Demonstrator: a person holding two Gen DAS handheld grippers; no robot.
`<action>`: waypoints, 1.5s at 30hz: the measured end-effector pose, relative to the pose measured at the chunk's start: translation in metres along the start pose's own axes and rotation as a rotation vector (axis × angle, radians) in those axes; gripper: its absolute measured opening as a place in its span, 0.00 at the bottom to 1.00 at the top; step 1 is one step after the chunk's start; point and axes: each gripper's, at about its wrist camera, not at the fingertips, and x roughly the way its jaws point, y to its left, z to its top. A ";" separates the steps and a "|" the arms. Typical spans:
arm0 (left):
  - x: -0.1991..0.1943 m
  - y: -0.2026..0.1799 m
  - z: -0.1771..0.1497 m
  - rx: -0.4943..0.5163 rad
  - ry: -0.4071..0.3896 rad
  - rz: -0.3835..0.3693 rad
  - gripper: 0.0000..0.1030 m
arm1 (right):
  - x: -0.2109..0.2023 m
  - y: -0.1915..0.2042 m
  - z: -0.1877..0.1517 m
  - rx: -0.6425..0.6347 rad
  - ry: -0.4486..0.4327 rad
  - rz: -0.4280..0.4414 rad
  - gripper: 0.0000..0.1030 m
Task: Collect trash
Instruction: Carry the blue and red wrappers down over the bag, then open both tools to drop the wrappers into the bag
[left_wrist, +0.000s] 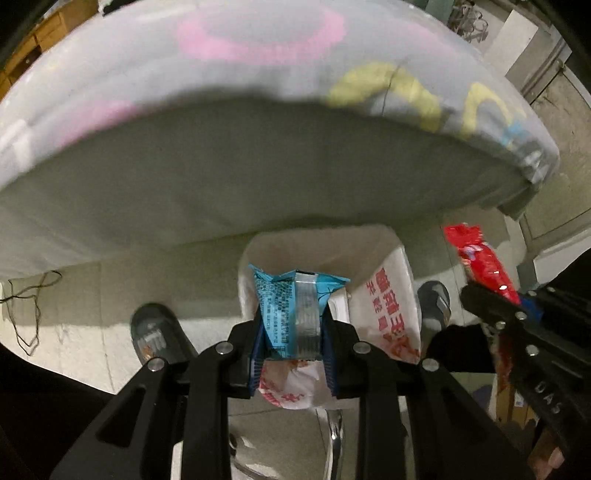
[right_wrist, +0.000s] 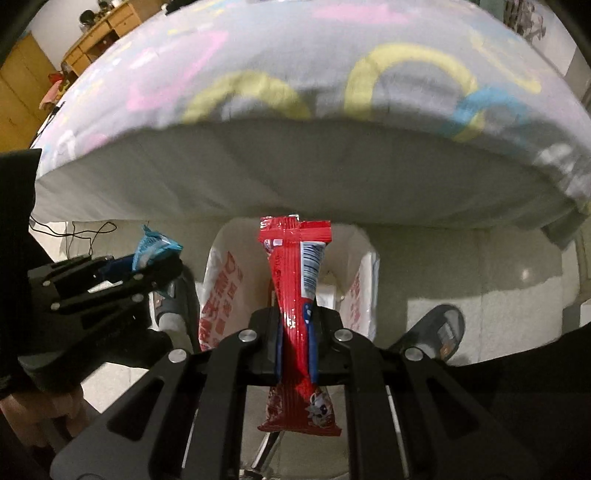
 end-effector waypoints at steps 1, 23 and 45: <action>0.003 -0.001 -0.001 0.003 0.007 -0.006 0.25 | 0.005 0.000 0.000 0.000 0.011 -0.004 0.10; 0.047 -0.015 -0.014 0.049 0.174 -0.034 0.49 | 0.051 -0.007 0.005 0.068 0.133 0.028 0.13; 0.044 -0.011 -0.012 0.033 0.165 -0.055 0.88 | 0.048 -0.023 0.007 0.198 0.109 0.078 0.84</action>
